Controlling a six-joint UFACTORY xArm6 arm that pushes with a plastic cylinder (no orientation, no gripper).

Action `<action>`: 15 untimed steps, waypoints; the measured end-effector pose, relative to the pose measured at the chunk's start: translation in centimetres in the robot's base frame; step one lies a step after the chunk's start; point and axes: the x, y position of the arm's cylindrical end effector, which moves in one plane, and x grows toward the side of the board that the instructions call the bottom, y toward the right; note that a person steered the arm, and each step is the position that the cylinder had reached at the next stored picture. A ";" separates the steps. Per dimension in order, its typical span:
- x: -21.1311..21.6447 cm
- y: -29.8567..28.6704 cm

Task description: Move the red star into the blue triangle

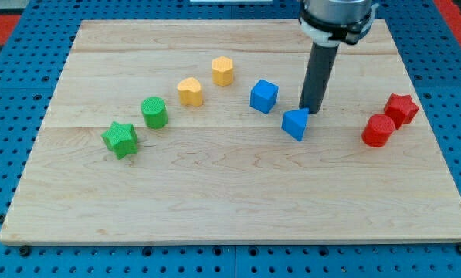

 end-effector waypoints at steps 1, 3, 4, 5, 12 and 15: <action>1.6 -1.2; -1.7 4.0; -2.1 5.3; -4.3 7.9; -1.0 16.6; 5.9 11.0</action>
